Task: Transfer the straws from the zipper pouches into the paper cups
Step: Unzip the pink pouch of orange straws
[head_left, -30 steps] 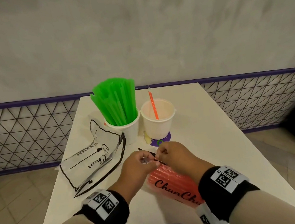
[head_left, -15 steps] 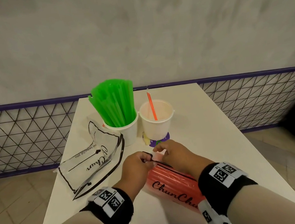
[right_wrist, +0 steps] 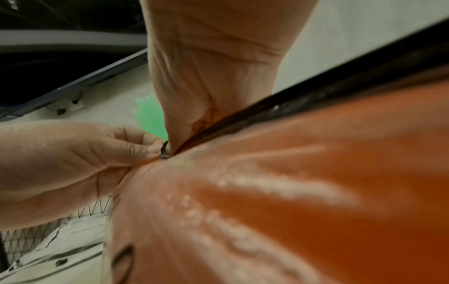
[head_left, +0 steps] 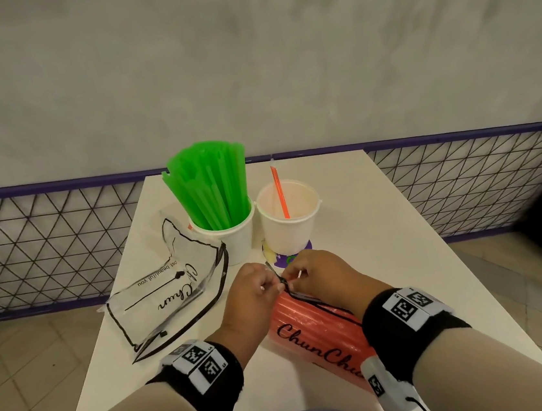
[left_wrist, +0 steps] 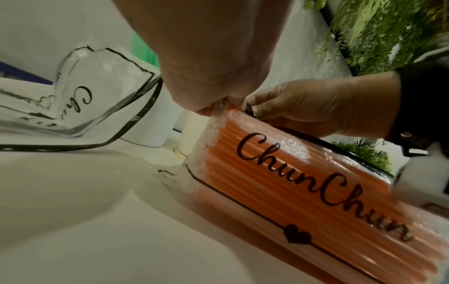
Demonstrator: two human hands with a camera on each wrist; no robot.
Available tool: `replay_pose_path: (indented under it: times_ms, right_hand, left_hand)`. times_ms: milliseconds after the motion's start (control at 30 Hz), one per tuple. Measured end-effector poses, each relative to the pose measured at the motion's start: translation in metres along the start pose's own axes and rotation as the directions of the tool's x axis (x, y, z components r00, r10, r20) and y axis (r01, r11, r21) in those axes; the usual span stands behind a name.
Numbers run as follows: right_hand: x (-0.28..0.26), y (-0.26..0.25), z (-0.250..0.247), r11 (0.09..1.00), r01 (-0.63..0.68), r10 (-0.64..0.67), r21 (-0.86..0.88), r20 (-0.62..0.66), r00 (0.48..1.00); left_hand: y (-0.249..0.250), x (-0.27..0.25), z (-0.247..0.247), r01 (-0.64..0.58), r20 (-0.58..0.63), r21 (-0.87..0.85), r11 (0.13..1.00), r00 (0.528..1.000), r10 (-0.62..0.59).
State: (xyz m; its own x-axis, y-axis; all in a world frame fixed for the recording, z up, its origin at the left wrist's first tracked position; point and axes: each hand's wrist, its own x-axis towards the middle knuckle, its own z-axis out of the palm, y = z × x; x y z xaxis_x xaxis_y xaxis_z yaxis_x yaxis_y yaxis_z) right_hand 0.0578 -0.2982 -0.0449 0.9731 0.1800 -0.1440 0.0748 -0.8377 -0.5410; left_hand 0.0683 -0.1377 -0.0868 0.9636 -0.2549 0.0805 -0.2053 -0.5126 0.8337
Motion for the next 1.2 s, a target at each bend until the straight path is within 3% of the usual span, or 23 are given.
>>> replay_pose_path:
  times_ms: [167, 367, 433, 500, 567, 667, 800, 900, 1067, 1200]
  right_hand:
    - [0.006, 0.001, 0.006, 0.997, -0.071, 0.071, -0.014, -0.001, 0.997]
    - [0.0, -0.011, 0.015, 0.961, 0.046, -0.052, -0.274, -0.017, 0.998]
    - [0.002, -0.009, 0.017, 0.983, 0.021, -0.03, -0.184, -0.048, 0.998]
    - [0.001, -0.008, 0.013, 0.999, -0.033, 0.033, 0.013, -0.051, 0.998]
    - [-0.004, -0.009, 0.004, 0.982, -0.075, 0.067, 0.174, 0.049, 0.997]
    - [-0.01, -0.008, -0.005, 0.962, -0.103, 0.053, 0.251, 0.197, 0.979]
    - [-0.007, 0.003, -0.007, 0.953, -0.122, 0.071, 0.277, 0.187, 0.98]
    - [-0.002, 0.007, -0.012, 0.978, -0.115, 0.075, 0.173, 0.218, 0.973]
    - [0.013, 0.003, -0.006, 0.997, -0.064, 0.067, -0.048, 0.058, 0.996]
    - [0.019, -0.001, -0.005, 0.983, -0.038, 0.049, -0.181, 0.053, 0.997]
  left_hand:
    - [-0.002, -0.001, 0.006, 0.017, 0.002, -0.017, 1.0, 1.0, -0.017]
    - [-0.006, -0.002, 0.005, 0.037, -0.06, 0.022, 0.999, 0.998, -0.036]
    - [-0.006, -0.002, 0.004, 0.052, -0.08, 0.04, 0.998, 0.996, -0.049]
    - [-0.006, -0.002, 0.003, 0.059, -0.087, 0.009, 0.998, 0.994, -0.058]
    - [-0.004, -0.002, 0.002, 0.046, -0.069, -0.05, 0.998, 0.996, -0.049]
    - [-0.002, -0.002, 0.003, 0.006, -0.036, -0.089, 0.996, 0.999, -0.009]
    - [-0.001, -0.001, 0.003, -0.018, 0.002, -0.099, 0.995, 1.0, 0.018]
    - [-0.004, 0.0, 0.002, -0.051, 0.022, -0.044, 0.998, 0.998, 0.052]
    - [-0.007, 0.006, 0.002, -0.1, 0.005, 0.046, 0.994, 0.995, 0.099]
    - [-0.015, 0.01, 0.001, -0.165, -0.007, 0.19, 0.968, 0.986, 0.169]
